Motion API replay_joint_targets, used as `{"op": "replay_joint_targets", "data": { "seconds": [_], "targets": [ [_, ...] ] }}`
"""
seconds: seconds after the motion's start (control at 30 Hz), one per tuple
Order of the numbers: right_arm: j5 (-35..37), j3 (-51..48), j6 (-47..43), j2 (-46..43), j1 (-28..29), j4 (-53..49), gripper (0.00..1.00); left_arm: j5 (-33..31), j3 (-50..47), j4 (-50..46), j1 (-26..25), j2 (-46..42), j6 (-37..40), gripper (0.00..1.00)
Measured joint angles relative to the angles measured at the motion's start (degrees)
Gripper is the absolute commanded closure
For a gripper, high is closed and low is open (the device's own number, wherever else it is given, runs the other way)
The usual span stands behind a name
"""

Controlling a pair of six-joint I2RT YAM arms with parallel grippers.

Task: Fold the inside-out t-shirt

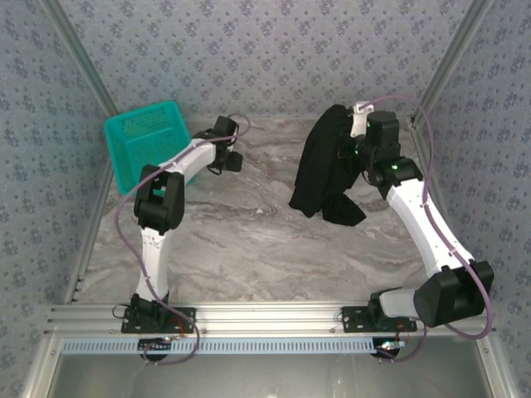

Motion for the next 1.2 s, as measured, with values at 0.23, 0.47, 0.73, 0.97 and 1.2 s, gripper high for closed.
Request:
{"op": "replay_joint_targets", "data": {
  "seconds": [0.23, 0.47, 0.73, 0.97, 1.2],
  "targets": [
    [0.0, 4.4, -0.1, 1.9, 2.0, -4.5, 1.0, -3.5, -9.2, 0.1, 8.8, -8.0, -0.2, 0.37],
    [0.1, 13.2, -0.1, 14.0, 6.0, -11.5, 0.81, -0.3, -14.4, 3.6, 7.2, -16.9, -0.9, 0.34],
    [1.7, 18.6, -2.3, 26.9, 10.0, -18.0, 0.11, 13.0, -34.4, 17.3, -2.9, -31.6, -7.3, 0.23],
    [6.1, -6.1, 2.6, 3.2, 4.1, -21.4, 0.11, 20.0, -47.1, 24.2, -13.4, -32.2, -12.3, 0.2],
    [6.7, -19.9, 10.0, 8.9, -3.8, -19.9, 0.14, 19.1, -43.8, 25.1, -20.8, -24.7, -13.1, 0.26]
  ]
}}
